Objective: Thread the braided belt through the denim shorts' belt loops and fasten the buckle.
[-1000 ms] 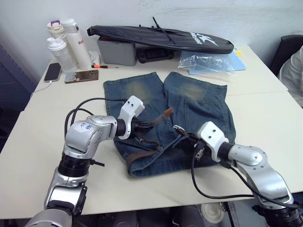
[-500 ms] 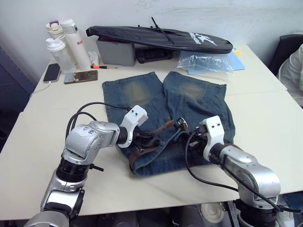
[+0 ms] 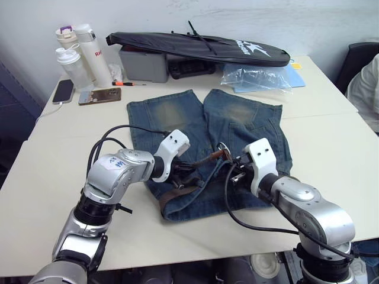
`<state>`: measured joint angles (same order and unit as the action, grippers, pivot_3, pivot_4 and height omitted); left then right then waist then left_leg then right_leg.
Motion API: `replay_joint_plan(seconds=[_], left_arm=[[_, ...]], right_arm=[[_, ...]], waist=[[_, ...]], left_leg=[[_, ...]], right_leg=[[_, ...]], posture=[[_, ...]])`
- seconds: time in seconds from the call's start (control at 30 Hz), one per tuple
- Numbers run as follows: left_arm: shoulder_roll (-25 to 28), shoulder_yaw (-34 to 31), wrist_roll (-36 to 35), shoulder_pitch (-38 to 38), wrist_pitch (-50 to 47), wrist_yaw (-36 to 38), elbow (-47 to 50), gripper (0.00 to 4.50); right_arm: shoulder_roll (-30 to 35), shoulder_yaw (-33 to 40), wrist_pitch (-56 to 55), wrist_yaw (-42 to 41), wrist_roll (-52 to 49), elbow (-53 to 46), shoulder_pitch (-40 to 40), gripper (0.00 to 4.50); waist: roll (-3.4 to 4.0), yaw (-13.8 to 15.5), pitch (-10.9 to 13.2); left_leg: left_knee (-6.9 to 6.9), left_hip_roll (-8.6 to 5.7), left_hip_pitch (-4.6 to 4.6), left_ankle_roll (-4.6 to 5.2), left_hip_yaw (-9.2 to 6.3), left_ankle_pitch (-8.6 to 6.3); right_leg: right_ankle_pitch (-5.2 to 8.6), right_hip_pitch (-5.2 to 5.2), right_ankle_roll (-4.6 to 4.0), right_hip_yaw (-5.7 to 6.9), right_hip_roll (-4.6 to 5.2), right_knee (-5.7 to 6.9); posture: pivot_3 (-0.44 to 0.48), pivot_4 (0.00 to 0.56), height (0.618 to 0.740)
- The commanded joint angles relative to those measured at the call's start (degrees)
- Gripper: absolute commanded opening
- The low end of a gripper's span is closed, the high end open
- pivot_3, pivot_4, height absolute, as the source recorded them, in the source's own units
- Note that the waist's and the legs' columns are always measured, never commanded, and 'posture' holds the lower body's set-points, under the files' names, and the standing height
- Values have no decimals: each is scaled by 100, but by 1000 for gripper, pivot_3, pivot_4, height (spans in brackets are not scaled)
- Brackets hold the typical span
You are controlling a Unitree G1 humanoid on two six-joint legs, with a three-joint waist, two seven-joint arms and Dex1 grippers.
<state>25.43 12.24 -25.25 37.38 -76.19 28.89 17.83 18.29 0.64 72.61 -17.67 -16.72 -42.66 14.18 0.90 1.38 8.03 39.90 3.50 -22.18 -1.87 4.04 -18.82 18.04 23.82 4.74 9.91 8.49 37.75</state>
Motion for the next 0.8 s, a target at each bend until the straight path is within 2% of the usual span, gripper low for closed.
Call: replay_joint_plan(seconds=[0.03, 0.3, 0.8], left_arm=[[198, -43, 54, 87, 164, 51, 72, 0], [379, 230, 39, -30, 231, 119, 316, 0], [221, 285, 101, 44, 282, -12, 201, 0]], right_arm=[[-12, 79, -25, 89, -83, -293, -39, 39], [-79, -42, -44, 223, -149, -314, 38, 39], [-164, -105, 8, 384, -306, -467, -40, 39]], waist=[[-1, 0, 1], [-2, -1, 1], [-3, -1, 2]], left_leg=[[-1, 0, 0, 0, 0, 0], [-4, 1, -1, 0, 3, 0], [-14, 2, -1, 3, 3, -2]], right_leg=[[0, 0, 0, 0, 0, 0], [1, 5, 0, -3, -1, -1], [2, 9, -2, -3, -2, -4]], posture=[[0, 150, 642], [0, 150, 642], [0, 150, 642]])
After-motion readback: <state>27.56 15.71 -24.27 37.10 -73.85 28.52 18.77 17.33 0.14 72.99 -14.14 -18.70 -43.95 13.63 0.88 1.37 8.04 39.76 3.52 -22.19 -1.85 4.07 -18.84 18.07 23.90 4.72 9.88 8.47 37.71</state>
